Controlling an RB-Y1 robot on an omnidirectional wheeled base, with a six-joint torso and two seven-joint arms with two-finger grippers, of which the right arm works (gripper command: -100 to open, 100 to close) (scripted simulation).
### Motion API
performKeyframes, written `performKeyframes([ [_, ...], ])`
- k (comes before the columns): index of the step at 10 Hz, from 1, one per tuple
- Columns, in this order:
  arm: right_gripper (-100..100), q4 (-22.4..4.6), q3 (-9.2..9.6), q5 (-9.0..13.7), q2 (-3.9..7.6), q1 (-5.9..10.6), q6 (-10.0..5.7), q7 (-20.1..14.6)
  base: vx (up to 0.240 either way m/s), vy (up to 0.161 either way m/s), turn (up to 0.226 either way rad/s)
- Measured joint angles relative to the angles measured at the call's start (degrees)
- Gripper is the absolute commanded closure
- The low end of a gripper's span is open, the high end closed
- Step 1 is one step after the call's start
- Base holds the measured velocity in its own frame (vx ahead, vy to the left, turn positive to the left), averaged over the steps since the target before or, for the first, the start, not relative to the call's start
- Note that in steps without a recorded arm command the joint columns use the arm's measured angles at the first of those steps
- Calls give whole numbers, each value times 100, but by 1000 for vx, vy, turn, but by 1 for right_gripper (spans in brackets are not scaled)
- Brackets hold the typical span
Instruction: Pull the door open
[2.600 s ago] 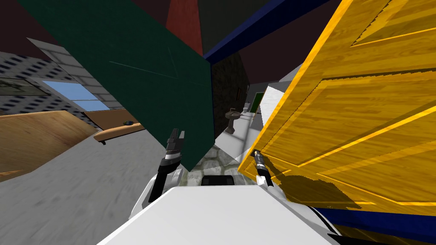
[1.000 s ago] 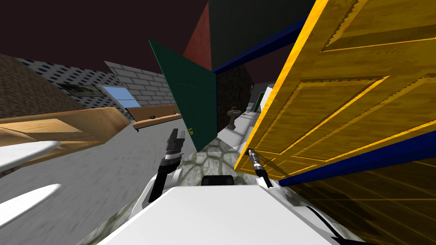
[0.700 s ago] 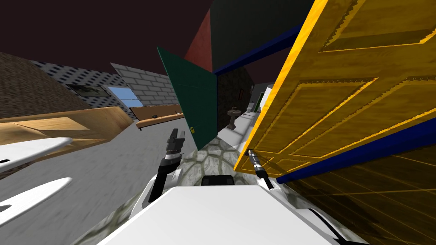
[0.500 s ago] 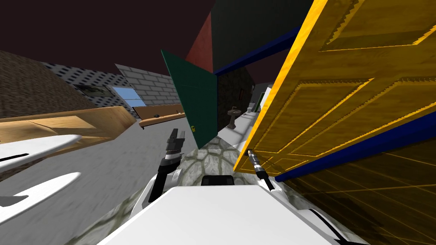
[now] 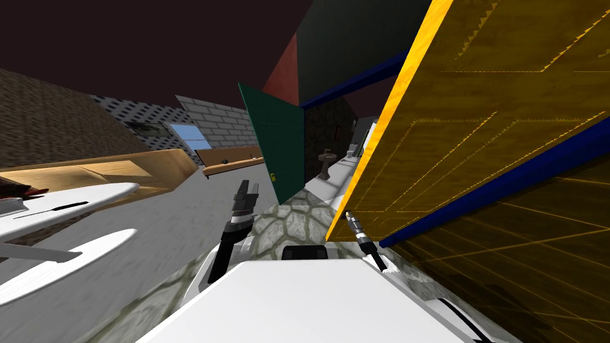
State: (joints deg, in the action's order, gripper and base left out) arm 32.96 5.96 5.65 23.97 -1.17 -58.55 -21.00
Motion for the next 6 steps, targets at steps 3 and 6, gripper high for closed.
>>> performKeyframes([
  [3,100,71,190,-108,103,-131,-222,-117,-175,-75,36],
  [6,100,290,448,-255,299,-399,-489,-303,-192,-82,13],
])
